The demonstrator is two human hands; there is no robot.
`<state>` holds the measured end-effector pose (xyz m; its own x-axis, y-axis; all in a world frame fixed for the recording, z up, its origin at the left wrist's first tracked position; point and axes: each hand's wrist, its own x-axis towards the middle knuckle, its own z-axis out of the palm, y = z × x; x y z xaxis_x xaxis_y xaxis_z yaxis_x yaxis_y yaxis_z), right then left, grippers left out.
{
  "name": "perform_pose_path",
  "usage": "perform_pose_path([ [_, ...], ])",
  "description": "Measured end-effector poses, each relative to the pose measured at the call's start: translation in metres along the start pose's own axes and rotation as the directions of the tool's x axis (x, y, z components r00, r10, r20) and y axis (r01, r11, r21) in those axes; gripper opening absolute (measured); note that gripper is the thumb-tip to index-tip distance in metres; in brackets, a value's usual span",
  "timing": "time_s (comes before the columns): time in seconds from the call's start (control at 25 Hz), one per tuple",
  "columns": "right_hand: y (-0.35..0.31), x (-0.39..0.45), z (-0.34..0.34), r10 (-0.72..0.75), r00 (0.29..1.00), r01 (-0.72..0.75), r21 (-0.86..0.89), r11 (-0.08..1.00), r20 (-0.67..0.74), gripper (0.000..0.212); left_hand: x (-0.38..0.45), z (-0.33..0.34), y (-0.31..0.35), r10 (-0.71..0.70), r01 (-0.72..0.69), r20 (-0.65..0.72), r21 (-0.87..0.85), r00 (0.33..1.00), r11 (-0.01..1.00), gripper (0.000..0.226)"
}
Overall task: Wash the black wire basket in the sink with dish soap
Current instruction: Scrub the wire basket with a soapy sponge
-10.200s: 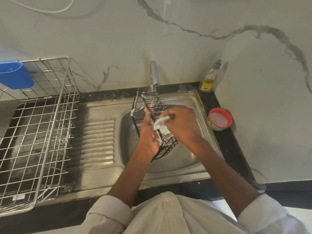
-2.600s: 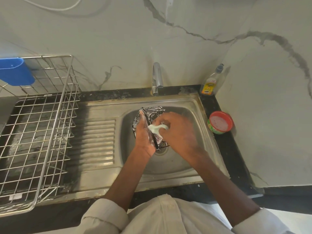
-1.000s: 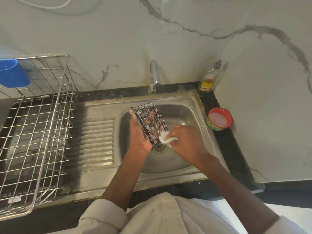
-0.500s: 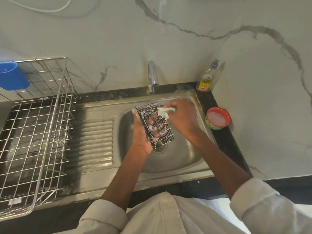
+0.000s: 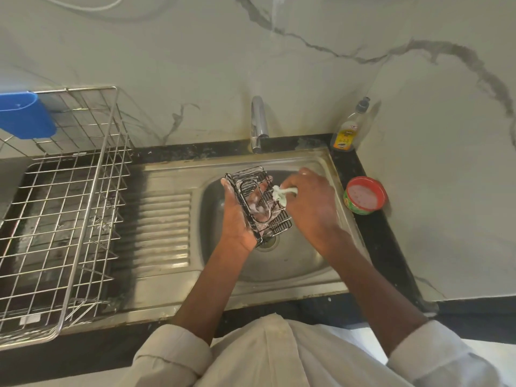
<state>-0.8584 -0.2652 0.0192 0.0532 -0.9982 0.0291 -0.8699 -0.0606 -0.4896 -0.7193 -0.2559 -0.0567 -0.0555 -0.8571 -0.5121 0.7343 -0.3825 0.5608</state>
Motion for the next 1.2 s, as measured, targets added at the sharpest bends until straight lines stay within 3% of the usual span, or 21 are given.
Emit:
perform_pose_path([
  [0.16, 0.003, -0.035, -0.006, -0.195, 0.958, 0.165, 0.151, 0.975, 0.211, 0.026, 0.007, -0.010, 0.002, 0.007, -0.008, -0.012, -0.014, 1.000, 1.000, 0.107],
  [0.28, -0.014, -0.031, -0.008, -0.186, 0.916, 0.032, 0.397, 0.917, 0.356, 0.024, 0.003, -0.013, -0.002, -0.024, 0.024, -0.022, -0.020, 0.999, 1.000, 0.098],
  [0.36, -0.026, -0.012, -0.002, -0.028, 0.965, -0.139, 0.602, 0.786, 0.259, 0.022, -0.004, -0.008, -0.001, 0.024, -0.024, -0.025, 0.012, 0.999, 1.000, 0.085],
  [0.44, -0.036, 0.003, -0.003, 0.118, 0.966, -0.255, 0.797, 0.547, 0.228, 0.023, -0.004, -0.006, -0.003, 0.071, -0.071, -0.002, 0.013, 0.997, 0.997, 0.057],
  [0.48, -0.037, 0.004, -0.003, 0.124, 0.962, -0.273, 0.834, 0.478, 0.244, 0.024, -0.004, -0.005, -0.002, 0.069, -0.069, -0.022, 0.015, 0.997, 0.998, 0.052],
  [0.52, -0.035, 0.001, -0.004, 0.088, 0.966, -0.255, 0.820, 0.513, 0.245, 0.024, -0.003, -0.005, 0.000, 0.066, -0.066, -0.041, 0.015, 0.997, 0.998, 0.049],
  [0.56, -0.032, -0.005, -0.005, 0.018, 0.975, -0.179, 0.733, 0.657, 0.222, 0.024, -0.002, -0.005, 0.002, 0.072, -0.073, -0.050, -0.013, 0.996, 0.997, 0.050],
  [0.64, -0.019, -0.021, 0.000, -0.112, 0.973, 0.028, 0.380, 0.924, 0.201, 0.024, -0.001, -0.010, 0.006, 0.072, -0.076, -0.046, -0.077, 0.996, 0.994, 0.079],
  [0.68, -0.010, -0.024, 0.004, -0.114, 0.976, 0.073, 0.215, 0.974, 0.185, 0.025, 0.002, -0.012, 0.007, 0.081, -0.084, -0.037, -0.079, 0.996, 0.993, 0.089],
  [0.76, 0.004, -0.021, 0.005, -0.002, 0.998, -0.002, 0.053, 0.999, 0.066, 0.027, 0.010, -0.016, 0.006, 0.090, -0.092, -0.021, -0.071, 0.996, 0.993, 0.094],
  [0.84, 0.008, -0.021, 0.007, 0.060, 0.996, -0.051, 0.134, 0.990, -0.061, 0.027, 0.018, -0.017, 0.005, 0.070, -0.072, -0.022, -0.093, 0.997, 0.993, 0.100],
  [0.92, -0.002, -0.034, 0.016, -0.044, 0.998, 0.052, 0.313, 0.948, -0.033, 0.025, 0.021, -0.013, 0.007, 0.064, -0.070, -0.052, -0.105, 0.997, 0.992, 0.103],
  [1.0, -0.009, -0.050, 0.025, -0.095, 0.993, 0.051, 0.490, 0.870, 0.065, 0.024, 0.023, -0.010, 0.006, 0.089, -0.107, -0.116, -0.161, 0.989, 0.981, 0.098],
  [1.12, 0.011, -0.038, 0.025, 0.107, 0.991, -0.133, 0.402, 0.906, 0.086, 0.018, 0.018, -0.010, 0.007, 0.121, -0.157, -0.149, -0.260, 0.981, 0.953, 0.095],
  [1.2, 0.014, -0.031, 0.021, 0.128, 0.992, -0.124, 0.330, 0.936, 0.009, 0.018, 0.015, -0.012, 0.007, 0.117, -0.145, -0.115, -0.279, 0.986, 0.949, 0.093],
])
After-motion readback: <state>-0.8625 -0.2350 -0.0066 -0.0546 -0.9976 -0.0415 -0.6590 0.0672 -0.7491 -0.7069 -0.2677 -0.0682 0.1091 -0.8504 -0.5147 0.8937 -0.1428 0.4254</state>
